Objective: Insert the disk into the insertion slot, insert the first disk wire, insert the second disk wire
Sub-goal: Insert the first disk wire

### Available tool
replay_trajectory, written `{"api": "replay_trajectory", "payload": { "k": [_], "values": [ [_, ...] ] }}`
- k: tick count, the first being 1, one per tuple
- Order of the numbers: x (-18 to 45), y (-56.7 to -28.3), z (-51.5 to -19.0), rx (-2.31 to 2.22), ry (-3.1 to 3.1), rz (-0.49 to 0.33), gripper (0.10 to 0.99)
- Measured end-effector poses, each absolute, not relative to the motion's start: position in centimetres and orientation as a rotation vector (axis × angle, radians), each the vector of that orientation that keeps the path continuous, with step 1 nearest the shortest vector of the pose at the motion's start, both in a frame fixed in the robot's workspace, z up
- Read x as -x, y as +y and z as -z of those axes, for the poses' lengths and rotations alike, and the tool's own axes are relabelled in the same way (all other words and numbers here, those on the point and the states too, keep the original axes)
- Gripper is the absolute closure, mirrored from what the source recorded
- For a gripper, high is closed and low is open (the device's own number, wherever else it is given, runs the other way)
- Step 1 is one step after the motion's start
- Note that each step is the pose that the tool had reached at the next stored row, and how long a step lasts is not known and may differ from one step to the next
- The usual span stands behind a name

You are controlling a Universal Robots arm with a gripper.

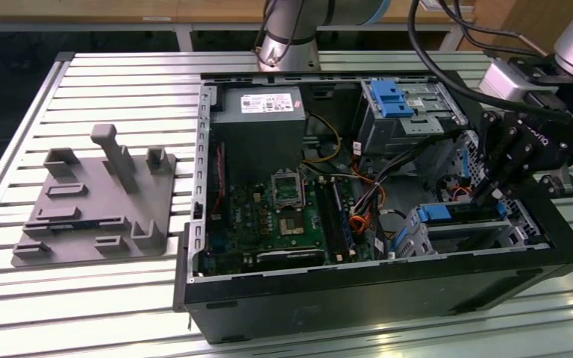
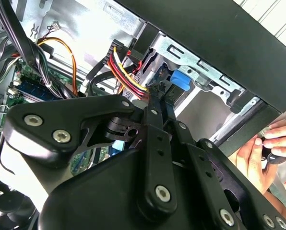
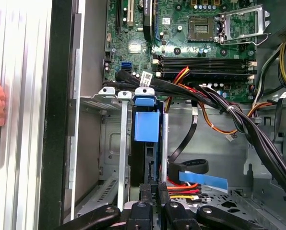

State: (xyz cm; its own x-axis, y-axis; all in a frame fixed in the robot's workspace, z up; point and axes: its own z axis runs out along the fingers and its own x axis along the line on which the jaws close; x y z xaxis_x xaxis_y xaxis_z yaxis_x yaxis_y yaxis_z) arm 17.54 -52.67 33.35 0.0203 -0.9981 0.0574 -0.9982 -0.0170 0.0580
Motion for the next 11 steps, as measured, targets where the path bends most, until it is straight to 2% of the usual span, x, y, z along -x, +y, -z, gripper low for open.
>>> {"api": "replay_trajectory", "payload": {
  "k": [11],
  "values": [
    [-17.54, -52.67, -33.22, -2.184, -2.144, 0.001, 0.922]
  ]
}}
